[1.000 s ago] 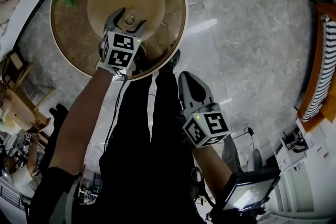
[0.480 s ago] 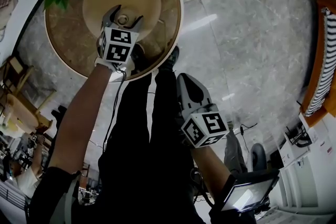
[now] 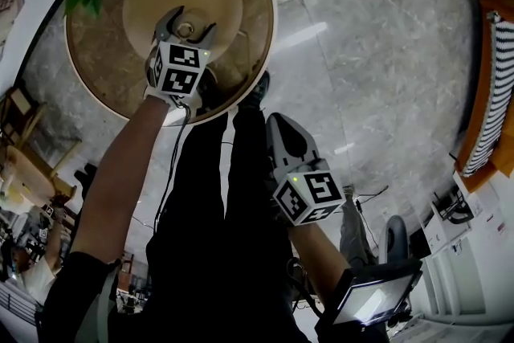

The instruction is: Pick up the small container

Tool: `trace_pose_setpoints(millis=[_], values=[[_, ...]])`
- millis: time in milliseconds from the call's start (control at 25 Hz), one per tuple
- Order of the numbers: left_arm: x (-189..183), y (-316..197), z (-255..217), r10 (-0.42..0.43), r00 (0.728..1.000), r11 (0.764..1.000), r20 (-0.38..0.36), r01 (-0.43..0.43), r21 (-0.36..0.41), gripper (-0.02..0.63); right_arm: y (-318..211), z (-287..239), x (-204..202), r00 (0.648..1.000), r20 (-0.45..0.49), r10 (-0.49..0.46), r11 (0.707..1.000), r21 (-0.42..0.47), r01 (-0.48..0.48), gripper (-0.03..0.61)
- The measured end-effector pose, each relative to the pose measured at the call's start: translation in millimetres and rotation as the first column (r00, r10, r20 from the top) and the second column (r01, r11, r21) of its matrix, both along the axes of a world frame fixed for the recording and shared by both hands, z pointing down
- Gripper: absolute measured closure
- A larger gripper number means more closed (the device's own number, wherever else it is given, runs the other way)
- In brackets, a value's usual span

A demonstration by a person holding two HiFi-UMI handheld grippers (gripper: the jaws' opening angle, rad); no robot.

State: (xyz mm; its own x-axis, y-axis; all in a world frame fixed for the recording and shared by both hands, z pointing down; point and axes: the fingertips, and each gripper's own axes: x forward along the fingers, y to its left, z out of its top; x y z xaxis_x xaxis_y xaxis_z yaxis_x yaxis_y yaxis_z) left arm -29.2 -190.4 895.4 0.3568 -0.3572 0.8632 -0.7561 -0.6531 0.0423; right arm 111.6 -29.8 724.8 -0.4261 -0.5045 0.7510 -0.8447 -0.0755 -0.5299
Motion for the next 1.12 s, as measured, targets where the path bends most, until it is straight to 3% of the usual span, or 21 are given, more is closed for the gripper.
trace_pose_setpoints(millis=[400,720,1120], values=[[3.5,8.8,-35.1,0.082,0.996,0.996,-0.019,-0.081,0.025,0.277,-16.1,-20.0,-16.7,1.000,-0.001,-0.027,0.998,0.060,0.027,0.583],[-15.7,24.4,-72.9,0.091,0.995,0.996,0.049,-0.091,-0.006,0.276,-30.7,-52.4,-33.0,0.998,0.003,-0.056,0.993,0.106,0.056,0.583],[-23.3,51.7,-156.6,0.054,0.999,0.998,0.000,-0.054,-0.009,0.276,-31.1,-115.2,-40.5,0.997,-0.011,-0.079,0.981,0.176,0.080,0.583]])
